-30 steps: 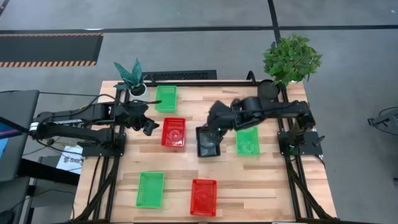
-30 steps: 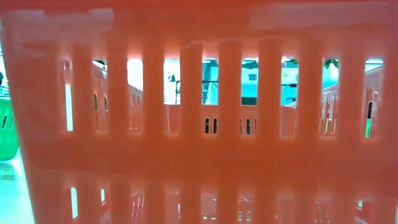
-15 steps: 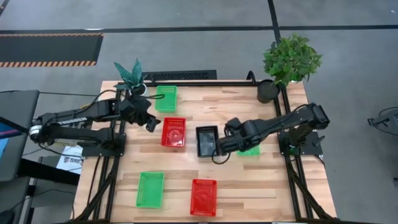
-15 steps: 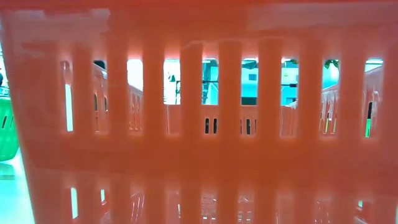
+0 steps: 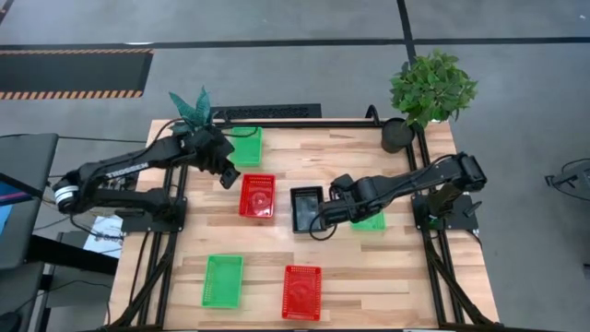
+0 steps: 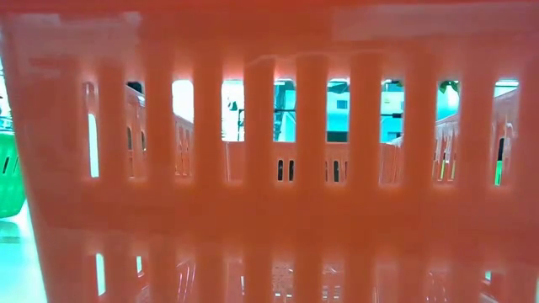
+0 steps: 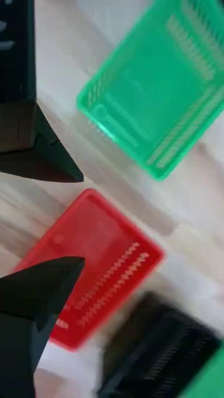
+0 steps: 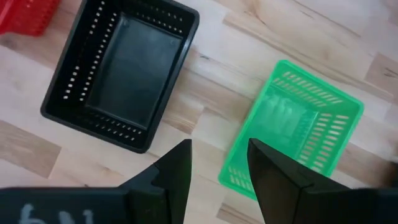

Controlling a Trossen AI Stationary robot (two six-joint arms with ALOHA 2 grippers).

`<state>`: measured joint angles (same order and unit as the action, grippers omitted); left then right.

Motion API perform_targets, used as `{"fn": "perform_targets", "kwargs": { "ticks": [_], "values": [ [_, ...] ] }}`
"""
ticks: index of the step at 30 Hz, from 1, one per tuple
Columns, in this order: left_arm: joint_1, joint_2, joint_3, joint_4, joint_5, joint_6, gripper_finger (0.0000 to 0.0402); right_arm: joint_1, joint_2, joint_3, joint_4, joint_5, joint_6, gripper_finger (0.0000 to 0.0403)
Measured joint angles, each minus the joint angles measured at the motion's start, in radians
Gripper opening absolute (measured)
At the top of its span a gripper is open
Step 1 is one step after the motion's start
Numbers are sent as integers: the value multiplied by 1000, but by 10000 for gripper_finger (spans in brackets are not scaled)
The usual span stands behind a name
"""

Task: Stack baskets by color
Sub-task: Stack the top green basket on the right green basket

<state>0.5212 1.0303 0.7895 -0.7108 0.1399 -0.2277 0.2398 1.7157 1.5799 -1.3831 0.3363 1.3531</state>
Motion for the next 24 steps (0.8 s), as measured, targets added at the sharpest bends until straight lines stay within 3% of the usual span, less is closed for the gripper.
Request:
{"fn": "perform_targets", "kwargs": {
  "ticks": [6, 13, 24],
  "values": [
    [40, 106, 0, -7, -22, 190, 193, 0, 0, 0, 8, 0, -6, 177],
    [88, 137, 0, -29, -33, 400, 193, 0, 0, 0, 8, 2, 16, 172],
    [132, 137, 0, -20, -17, 438, 193, -67, 25, 0, -16, 10, 86, 167]
  ]
}}
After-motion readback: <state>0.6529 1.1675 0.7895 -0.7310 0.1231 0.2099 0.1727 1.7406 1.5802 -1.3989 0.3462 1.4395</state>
